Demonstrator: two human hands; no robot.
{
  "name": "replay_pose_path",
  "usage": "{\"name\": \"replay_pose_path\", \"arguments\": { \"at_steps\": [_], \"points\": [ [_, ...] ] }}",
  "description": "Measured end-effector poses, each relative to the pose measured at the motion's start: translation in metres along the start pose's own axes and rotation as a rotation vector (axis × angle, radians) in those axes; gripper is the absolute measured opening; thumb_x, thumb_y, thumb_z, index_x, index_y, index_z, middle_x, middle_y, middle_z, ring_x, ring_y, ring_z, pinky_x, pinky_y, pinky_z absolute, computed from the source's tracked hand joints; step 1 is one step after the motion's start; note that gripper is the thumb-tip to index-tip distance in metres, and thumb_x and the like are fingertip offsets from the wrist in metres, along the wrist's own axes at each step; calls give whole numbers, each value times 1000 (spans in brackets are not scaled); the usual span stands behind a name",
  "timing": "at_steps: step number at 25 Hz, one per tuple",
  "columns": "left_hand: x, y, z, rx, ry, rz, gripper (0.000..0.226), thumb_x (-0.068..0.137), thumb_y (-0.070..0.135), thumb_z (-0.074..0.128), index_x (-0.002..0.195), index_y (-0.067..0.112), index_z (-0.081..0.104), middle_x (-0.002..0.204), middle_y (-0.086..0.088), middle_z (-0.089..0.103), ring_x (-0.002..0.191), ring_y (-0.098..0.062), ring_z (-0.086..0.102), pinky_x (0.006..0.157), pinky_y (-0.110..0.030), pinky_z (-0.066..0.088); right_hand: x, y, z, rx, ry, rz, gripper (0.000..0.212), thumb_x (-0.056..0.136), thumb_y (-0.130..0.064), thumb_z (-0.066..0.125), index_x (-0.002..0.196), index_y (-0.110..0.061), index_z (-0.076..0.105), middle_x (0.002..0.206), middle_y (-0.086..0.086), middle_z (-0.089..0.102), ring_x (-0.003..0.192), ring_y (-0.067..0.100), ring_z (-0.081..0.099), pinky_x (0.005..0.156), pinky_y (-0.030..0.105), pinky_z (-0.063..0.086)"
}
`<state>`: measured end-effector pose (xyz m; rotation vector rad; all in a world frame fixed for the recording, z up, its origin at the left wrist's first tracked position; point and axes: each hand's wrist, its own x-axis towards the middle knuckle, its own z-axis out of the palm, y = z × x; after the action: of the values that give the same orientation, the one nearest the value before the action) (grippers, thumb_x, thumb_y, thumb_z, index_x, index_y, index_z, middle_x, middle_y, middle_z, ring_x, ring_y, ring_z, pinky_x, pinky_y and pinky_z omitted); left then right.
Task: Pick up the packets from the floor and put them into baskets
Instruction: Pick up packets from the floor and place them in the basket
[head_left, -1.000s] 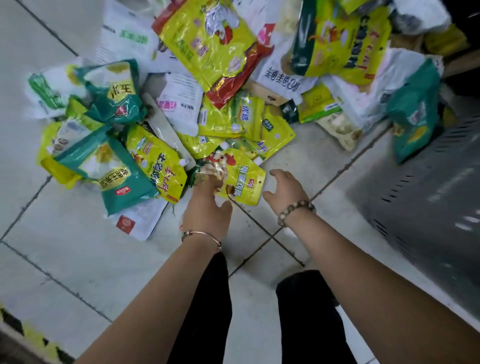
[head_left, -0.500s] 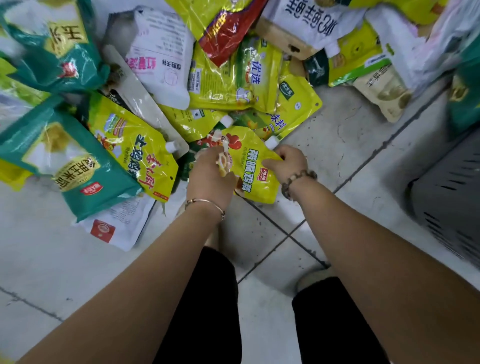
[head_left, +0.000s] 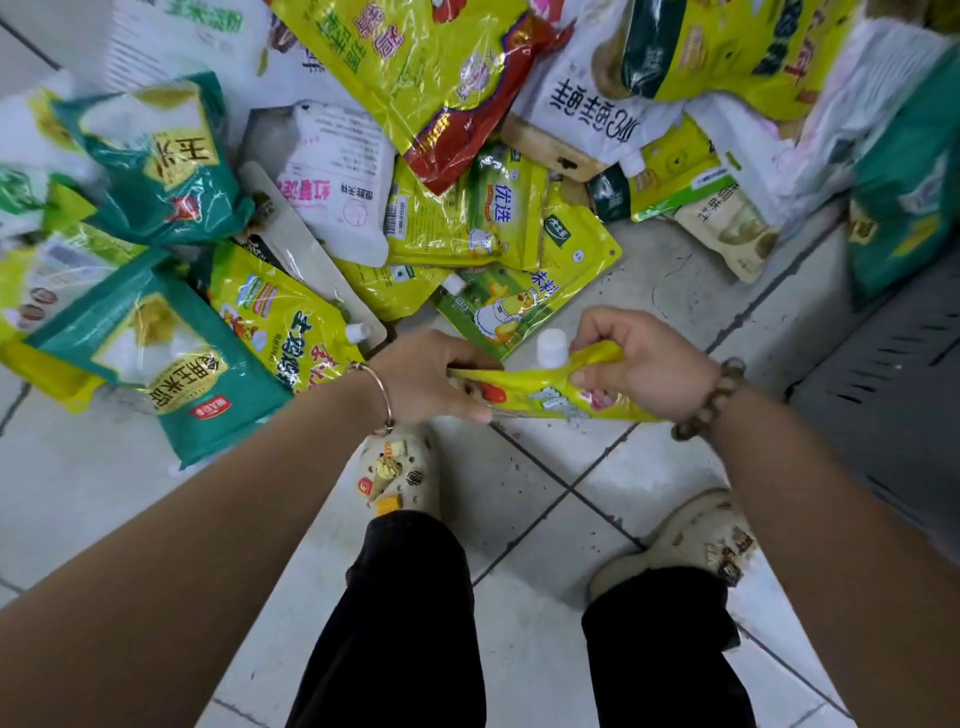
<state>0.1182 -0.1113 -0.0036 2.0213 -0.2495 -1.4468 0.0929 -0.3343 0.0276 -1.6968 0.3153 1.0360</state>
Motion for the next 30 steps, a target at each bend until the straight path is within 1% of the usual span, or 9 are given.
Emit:
{"name": "replay_pose_path", "arguments": {
  "at_steps": [4, 6, 8, 11, 15, 18, 24, 27, 30],
  "points": [
    [3, -3, 0, 22, 73, -74, 12, 72, 21, 77, 79, 27, 69, 76, 7, 67, 84, -17, 63, 66, -12, 44, 24, -3, -7, 67, -11, -40, 37, 75, 16, 63, 71, -19, 50, 61, -10, 53, 49, -6, 47, 53, 12, 39],
    [6, -12, 0, 25, 150, -106, 9, 77, 21, 73, 86, 19, 70, 82, -3, 70, 88, -25, 64, 76, -24, 50, 37, 1, 0, 132, -8, -12, 36, 74, 13, 65, 75, -21, 54, 70, -10, 55, 57, -7, 52, 59, 11, 41],
    [4, -23, 4, 20, 198, -166, 21, 80, 22, 70, 97, 10, 67, 88, -11, 70, 86, -29, 64, 80, -38, 51, 56, 10, 4, 206, 168, 32, 30, 76, 3, 69, 77, -24, 58, 76, -9, 57, 65, -6, 55, 65, 13, 44],
    [-5, -34, 12, -200, 383, -350, 10, 81, 18, 68, 75, 12, 64, 66, -4, 63, 67, -23, 60, 65, -33, 46, 86, 34, 5, 400, 583, 291, 12, 82, -9, 66, 92, -14, 65, 91, 6, 67, 82, 11, 64, 71, 23, 47],
    [-9, -41, 16, -464, 597, -540, 22, 82, 17, 68, 63, 12, 59, 63, -7, 59, 64, -22, 55, 66, -28, 42, 113, 56, 31, 529, 367, 640, 50, 95, -26, 48, 137, 0, 40, 142, 14, 43, 128, 30, 43, 85, 28, 45],
    [-9, -40, 14, -669, 673, -592, 12, 83, 17, 67, 72, 13, 62, 67, -7, 60, 62, -22, 56, 64, -25, 44, 134, 45, 47, 614, 417, 678, 67, 92, -49, 47, 138, -1, 38, 142, 13, 43, 128, 26, 43, 105, 36, 38],
    [-9, -34, -5, -739, 728, -639, 14, 83, 24, 68, 83, 17, 57, 64, 8, 55, 52, 0, 49, 32, -9, 34, 121, 43, 55, 613, 666, 698, 57, 79, -50, 66, 121, -11, 58, 110, 7, 60, 79, 18, 58, 71, 26, 38],
    [-13, -25, -13, -700, 754, -649, 21, 82, 26, 69, 91, 16, 52, 70, 4, 54, 56, -4, 48, 51, -15, 41, 87, 53, 54, 609, 865, 545, 46, 78, -25, 74, 117, -7, 59, 109, 5, 62, 94, 19, 58, 63, 13, 37],
    [-18, -13, -15, -685, 776, -674, 30, 79, 27, 72, 97, 13, 52, 85, -4, 56, 66, -15, 53, 72, -28, 39, 49, 56, 45, 641, 888, 438, 28, 79, -12, 71, 105, -13, 61, 97, 3, 63, 88, 20, 61, 64, 21, 42]
  ]
}}
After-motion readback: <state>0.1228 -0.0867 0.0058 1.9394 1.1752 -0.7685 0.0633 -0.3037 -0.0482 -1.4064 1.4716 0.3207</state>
